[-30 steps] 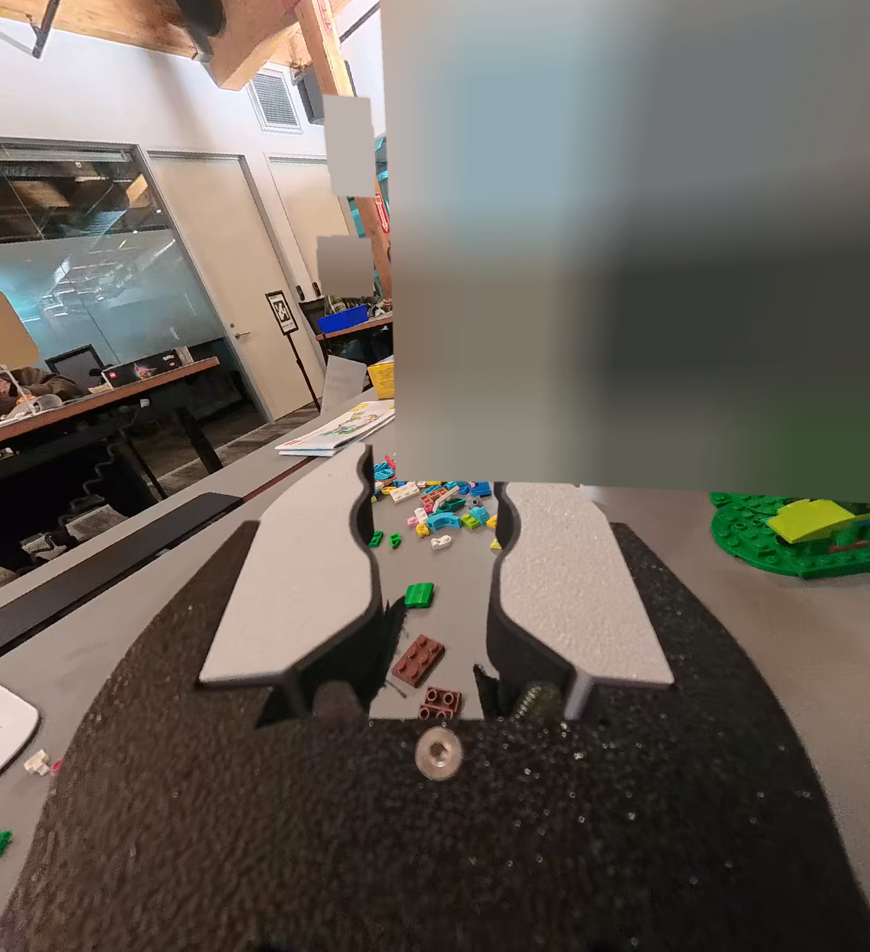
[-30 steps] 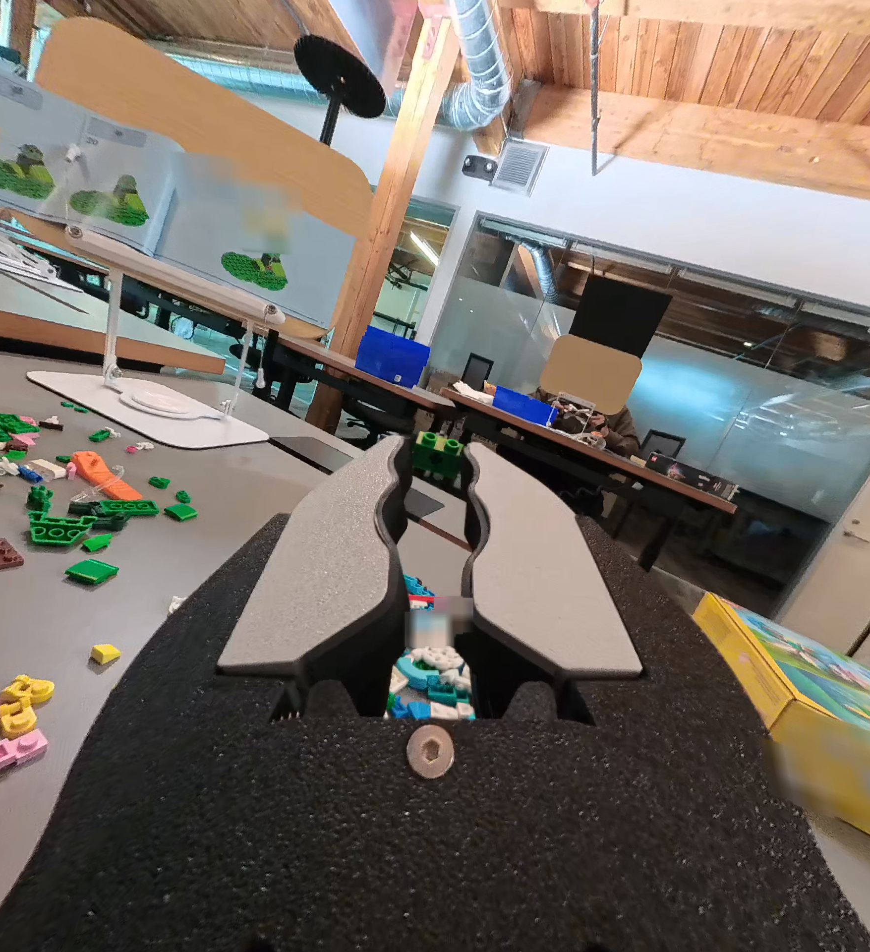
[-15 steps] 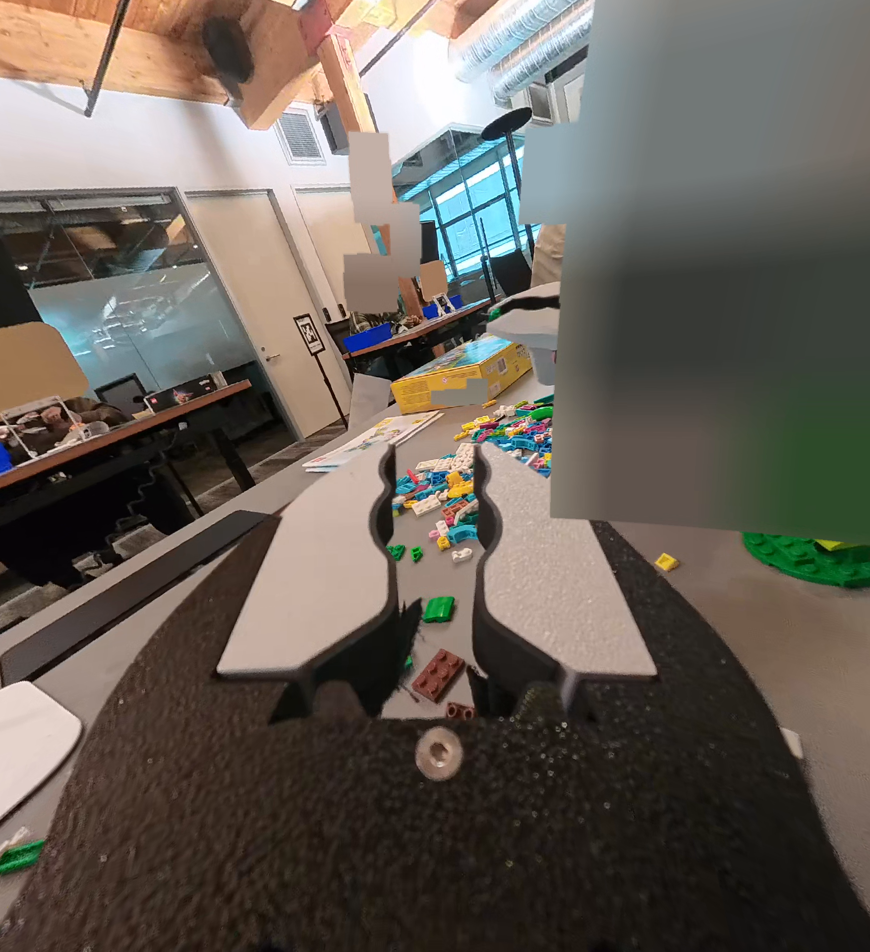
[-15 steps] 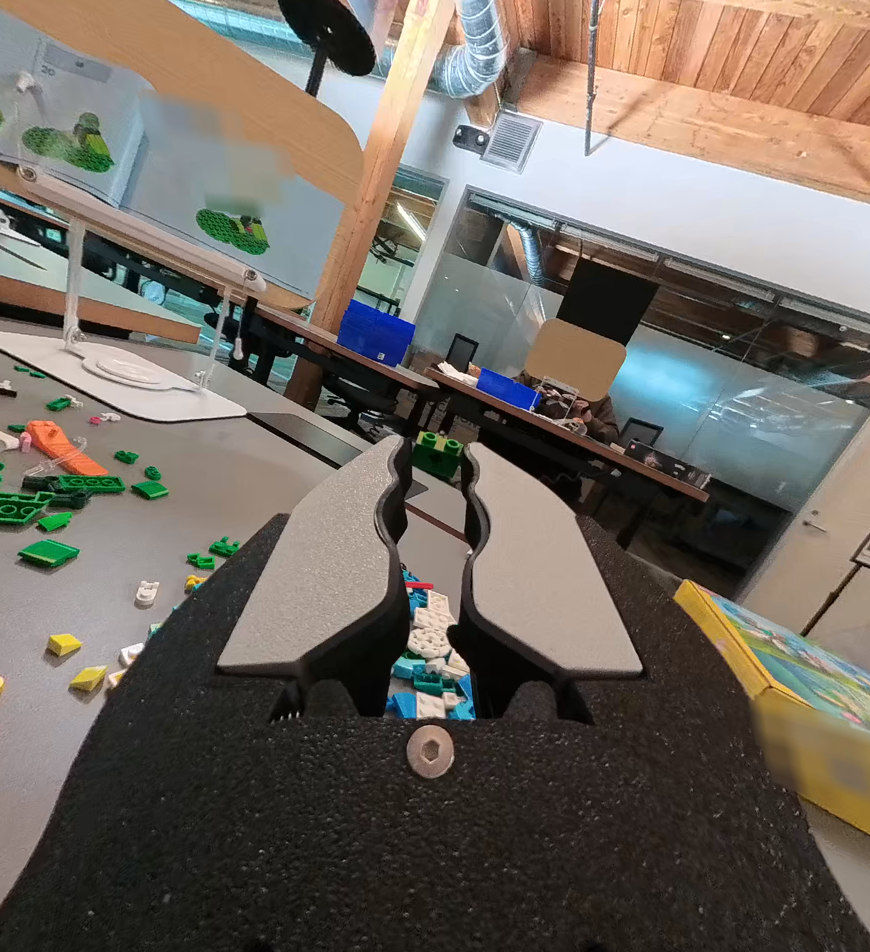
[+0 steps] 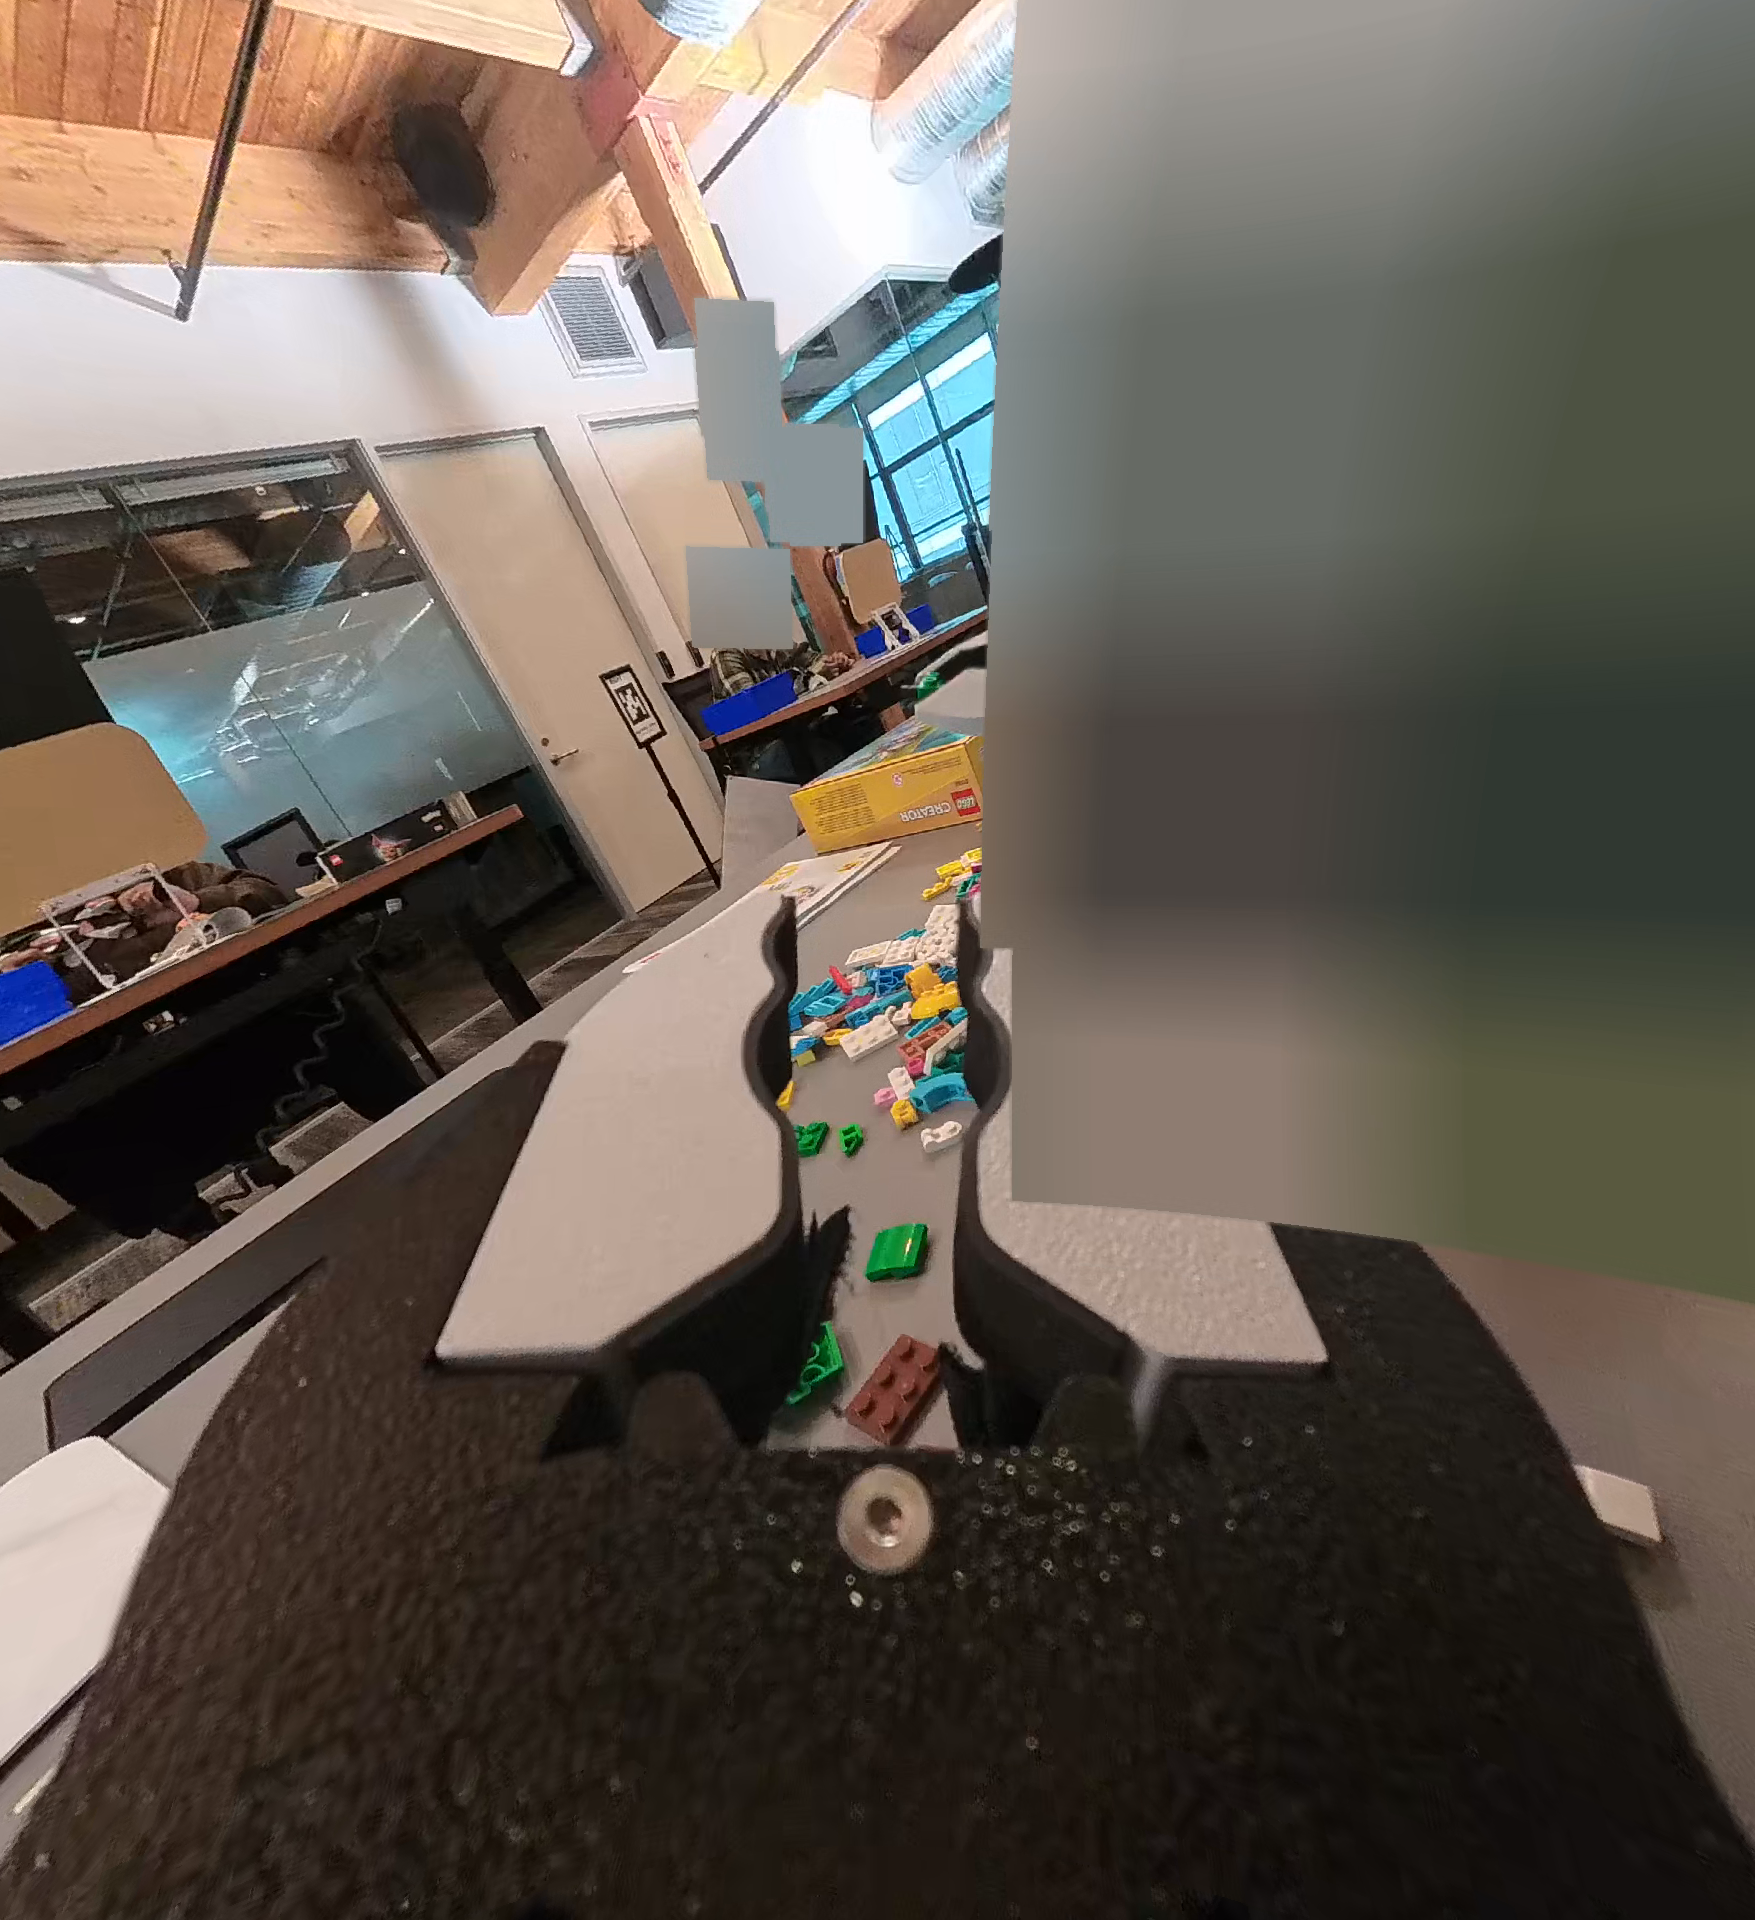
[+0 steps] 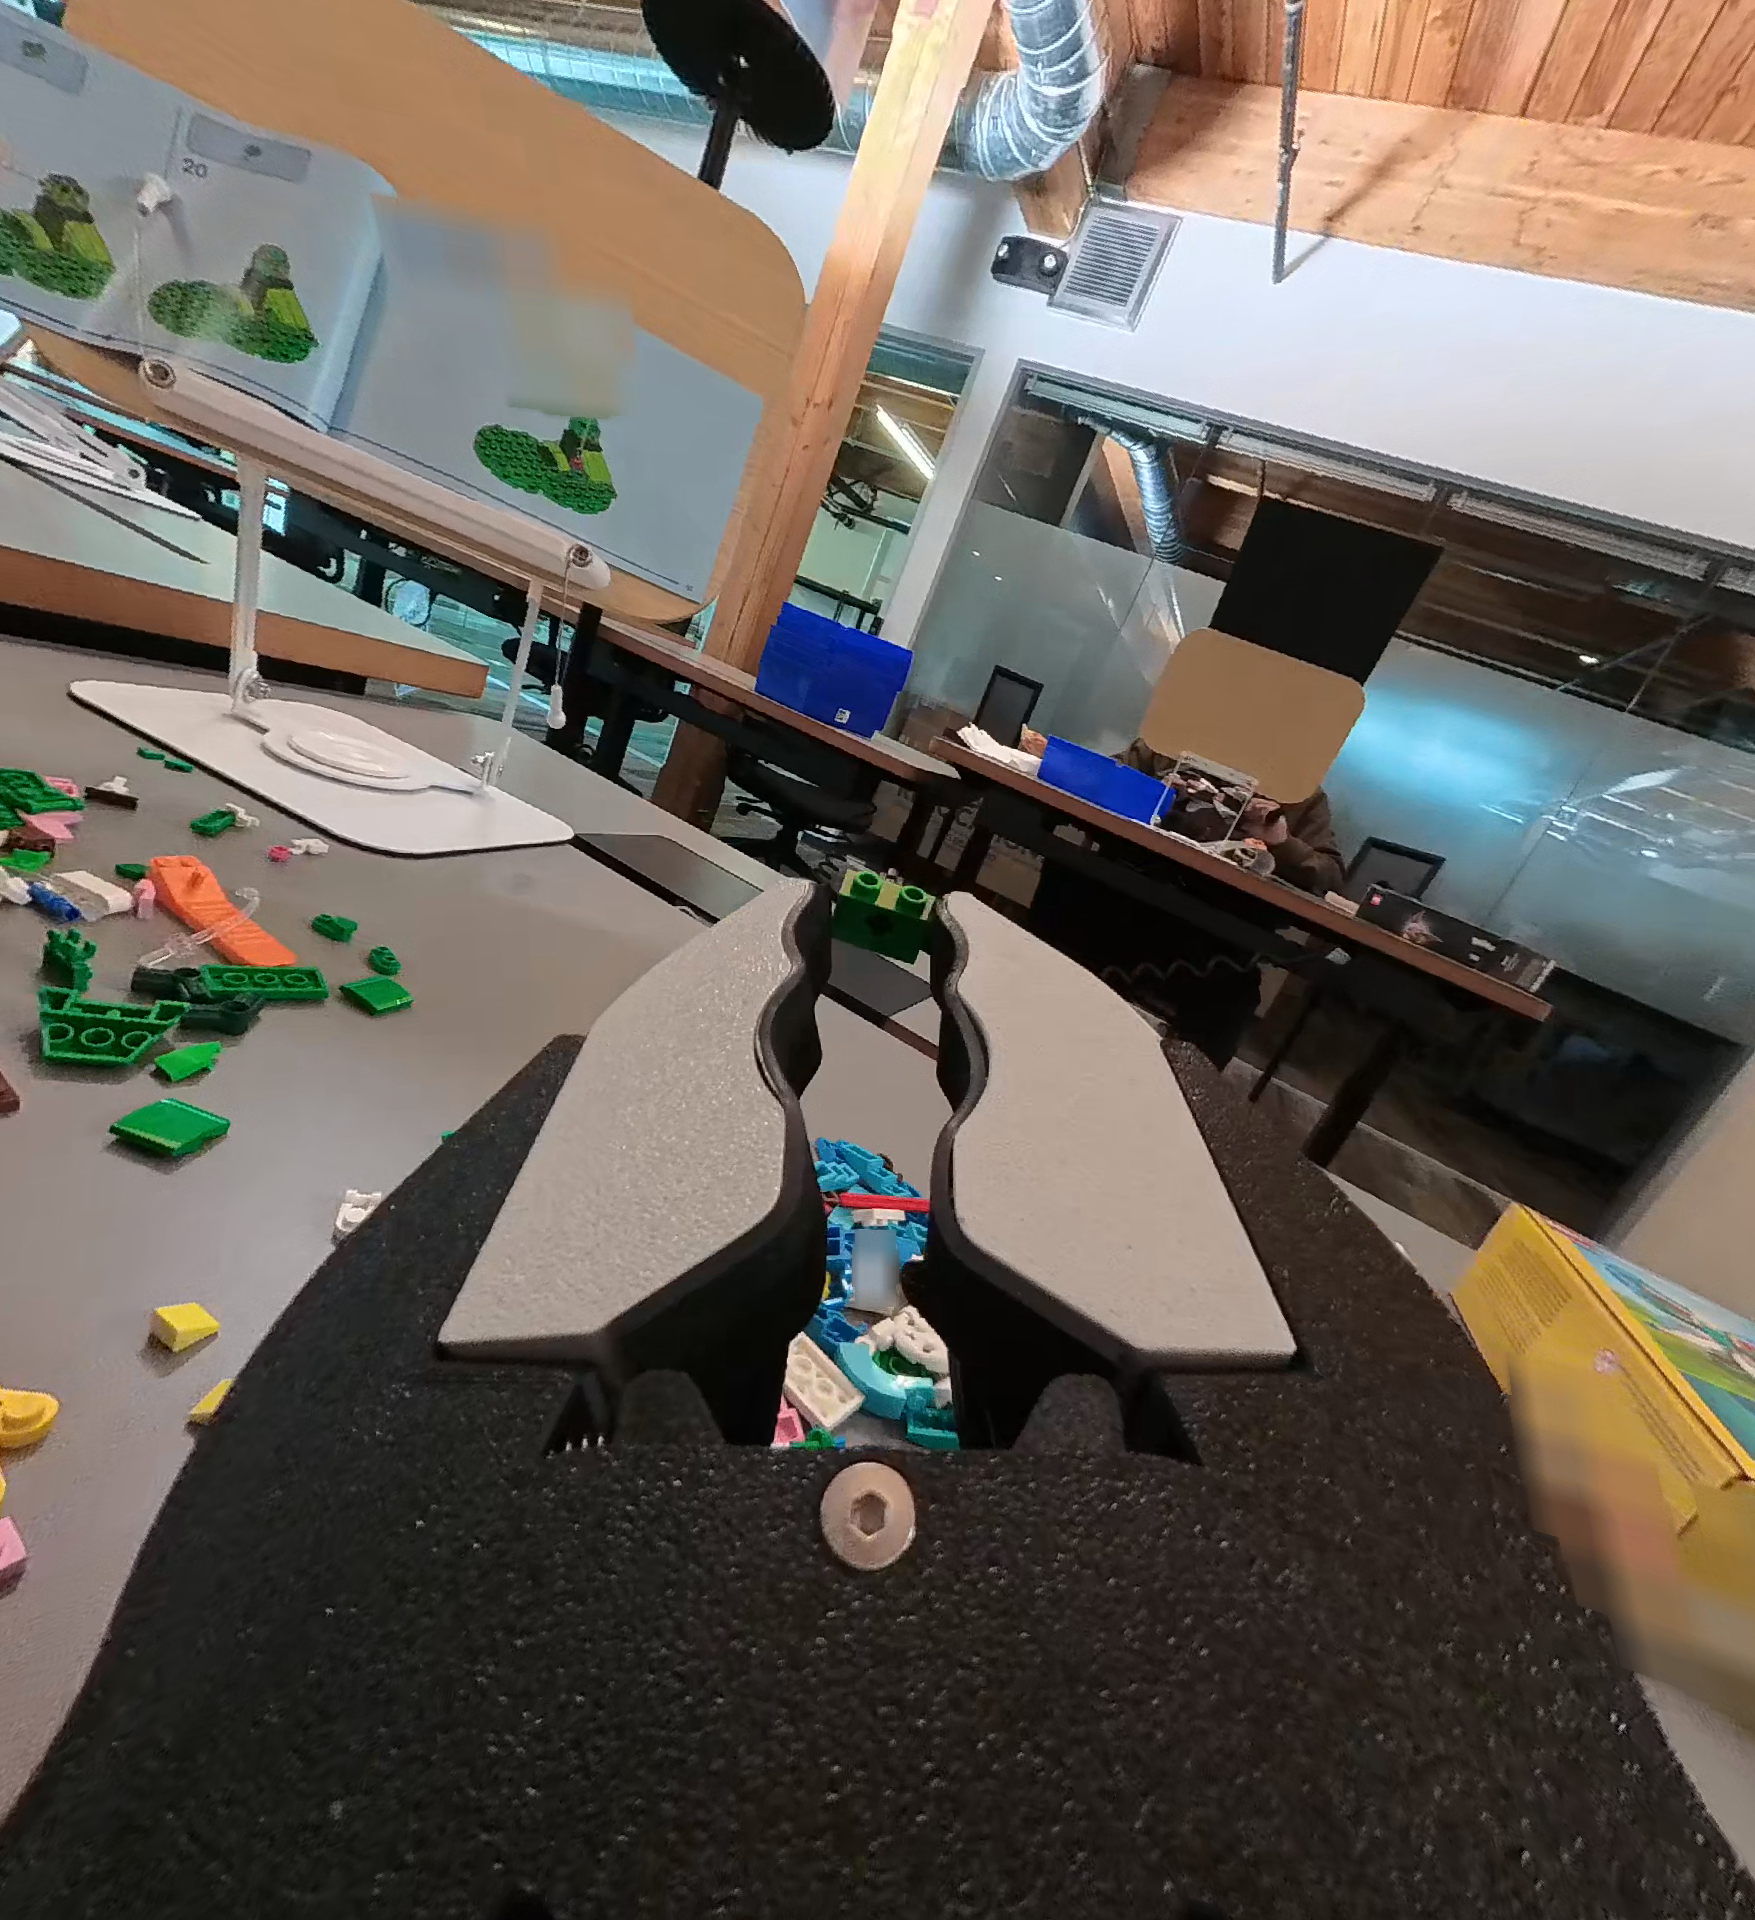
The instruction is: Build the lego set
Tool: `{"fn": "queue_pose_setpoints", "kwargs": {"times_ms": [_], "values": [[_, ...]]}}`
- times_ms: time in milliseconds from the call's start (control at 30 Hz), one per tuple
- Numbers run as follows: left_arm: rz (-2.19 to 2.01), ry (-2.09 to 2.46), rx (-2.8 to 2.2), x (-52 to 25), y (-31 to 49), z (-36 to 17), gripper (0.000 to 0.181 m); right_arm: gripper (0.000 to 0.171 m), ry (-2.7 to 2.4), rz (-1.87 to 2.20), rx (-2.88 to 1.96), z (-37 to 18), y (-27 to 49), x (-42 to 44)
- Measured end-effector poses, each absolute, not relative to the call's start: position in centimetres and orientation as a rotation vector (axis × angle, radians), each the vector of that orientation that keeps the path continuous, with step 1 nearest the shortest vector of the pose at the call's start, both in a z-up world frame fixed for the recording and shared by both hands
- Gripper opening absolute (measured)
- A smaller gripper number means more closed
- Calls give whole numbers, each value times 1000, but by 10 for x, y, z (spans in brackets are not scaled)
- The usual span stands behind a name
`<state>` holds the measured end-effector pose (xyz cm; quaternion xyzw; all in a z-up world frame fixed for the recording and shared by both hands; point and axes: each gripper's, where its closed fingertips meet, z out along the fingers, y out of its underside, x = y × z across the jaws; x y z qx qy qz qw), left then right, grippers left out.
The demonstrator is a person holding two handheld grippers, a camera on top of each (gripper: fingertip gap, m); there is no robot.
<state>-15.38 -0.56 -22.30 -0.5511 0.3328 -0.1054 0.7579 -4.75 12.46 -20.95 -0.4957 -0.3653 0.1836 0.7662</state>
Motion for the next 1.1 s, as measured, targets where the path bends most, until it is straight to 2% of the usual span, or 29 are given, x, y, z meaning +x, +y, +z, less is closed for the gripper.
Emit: {"fn": "queue_pose_setpoints", "kwargs": {"times_ms": [933, 1100], "values": [[-195, 756, -1208, -147, -3, -227, 29, 17, -862, 458, -1086, -217, 113, -48], [-161, 779, -1205, -145, -4, -228, 28, 17, -917, 573, -1063, -218, 103, -57]]}}
